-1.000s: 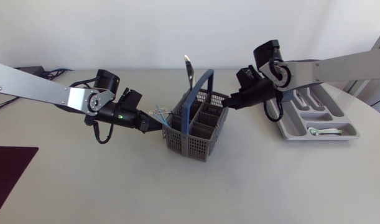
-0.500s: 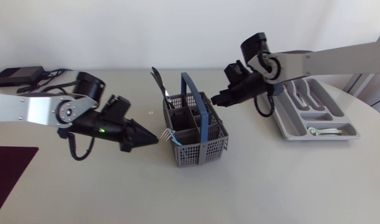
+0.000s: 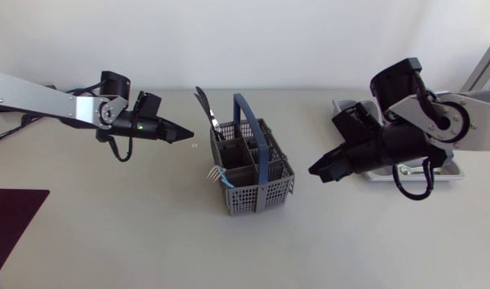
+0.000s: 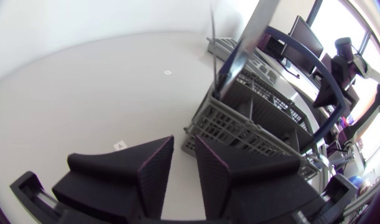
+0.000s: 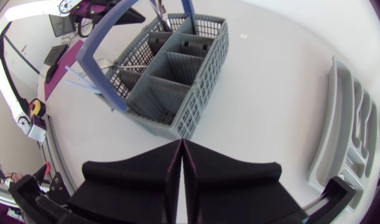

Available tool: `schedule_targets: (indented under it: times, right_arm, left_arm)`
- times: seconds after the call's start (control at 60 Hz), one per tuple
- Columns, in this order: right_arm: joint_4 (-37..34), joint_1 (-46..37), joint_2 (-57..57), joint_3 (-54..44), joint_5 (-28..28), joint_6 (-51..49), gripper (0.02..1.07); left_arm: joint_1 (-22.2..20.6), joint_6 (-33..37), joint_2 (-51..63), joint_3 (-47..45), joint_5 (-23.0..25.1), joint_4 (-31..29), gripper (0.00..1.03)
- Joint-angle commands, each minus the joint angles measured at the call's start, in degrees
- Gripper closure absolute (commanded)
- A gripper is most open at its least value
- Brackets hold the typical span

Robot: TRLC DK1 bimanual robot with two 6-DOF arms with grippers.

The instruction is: Sort the cutlery from the basket into the organizer compartments.

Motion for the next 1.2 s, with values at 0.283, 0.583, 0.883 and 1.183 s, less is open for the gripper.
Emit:
schedule_targets:
  times: [0.283, 0.583, 0.883, 1.183]
  right_arm:
    - [2.29, 4.70, -0.79, -7.58, -1.85, -2.08, 1.01]
    - [9.15, 8.57, 2.38, -8.55, -1.41, 1.17, 1.01]
    - [12.75, 6.81, 4.84, -8.20, 1.31, 1.96, 1.01]
    - [13.89, 0.57, 5.10, -8.37, 2.28, 1.70, 1.01]
  left_arm:
    - [-2.75, -13.38, 13.69, 14.35, 0.25, 6.56, 0.77]
    - [-3.98, -13.73, 18.09, 20.15, 11.33, 0.76, 0.82]
    - [-3.98, 5.69, 15.10, 16.20, 16.25, -18.05, 0.90]
    - [-5.21, 18.17, 4.81, 3.54, 17.57, -25.70, 0.90]
